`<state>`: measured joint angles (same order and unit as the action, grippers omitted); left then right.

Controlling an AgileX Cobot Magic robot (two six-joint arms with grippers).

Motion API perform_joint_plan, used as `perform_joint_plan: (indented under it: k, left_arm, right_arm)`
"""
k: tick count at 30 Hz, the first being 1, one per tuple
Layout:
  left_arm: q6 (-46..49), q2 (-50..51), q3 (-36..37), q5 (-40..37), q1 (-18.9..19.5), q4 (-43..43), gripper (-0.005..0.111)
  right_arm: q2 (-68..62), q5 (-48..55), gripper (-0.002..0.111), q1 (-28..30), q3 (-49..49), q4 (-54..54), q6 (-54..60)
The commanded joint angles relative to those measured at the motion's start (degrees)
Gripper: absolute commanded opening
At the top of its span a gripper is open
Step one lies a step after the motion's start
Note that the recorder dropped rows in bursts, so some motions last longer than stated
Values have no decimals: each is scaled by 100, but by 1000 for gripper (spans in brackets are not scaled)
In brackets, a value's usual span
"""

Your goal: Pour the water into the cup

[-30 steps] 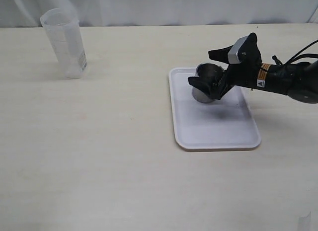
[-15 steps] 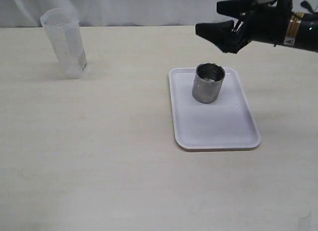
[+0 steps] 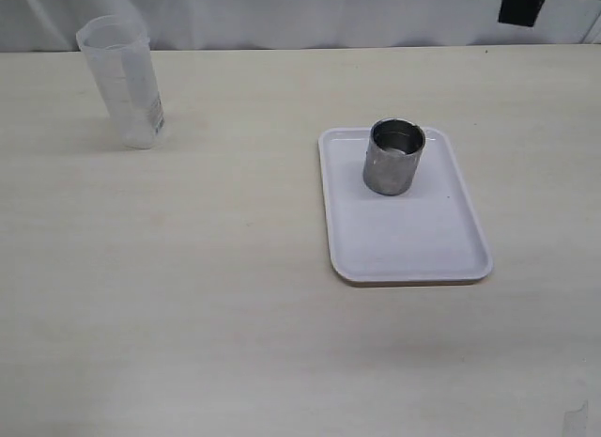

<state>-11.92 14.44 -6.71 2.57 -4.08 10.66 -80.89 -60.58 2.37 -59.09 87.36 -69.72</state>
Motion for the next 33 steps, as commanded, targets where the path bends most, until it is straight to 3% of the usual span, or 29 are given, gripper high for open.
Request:
perform_joint_plan:
  k: [1,6,12,23,33]
  left_arm:
    - [-55,-21,20,-53,4,-26,0]
    - [-55,-21,20,-53,4,-26,0]
    - [-55,-21,20,-53,4,-26,0]
    - [-55,-21,20,-53,4,-26,0]
    - [-55,-21,20,-53,4,-26,0]
  right_arm:
    - [628,-66,4,13,130,135,-317]
    - [1587,652,4,13,772,-542,109]
    - [3672,1605,4,13,1890,-2072,1018]
    - [5822,1572,4,13,1986,-2072,1018]
    - [6237,1572,4,13,1986,-2072,1018]
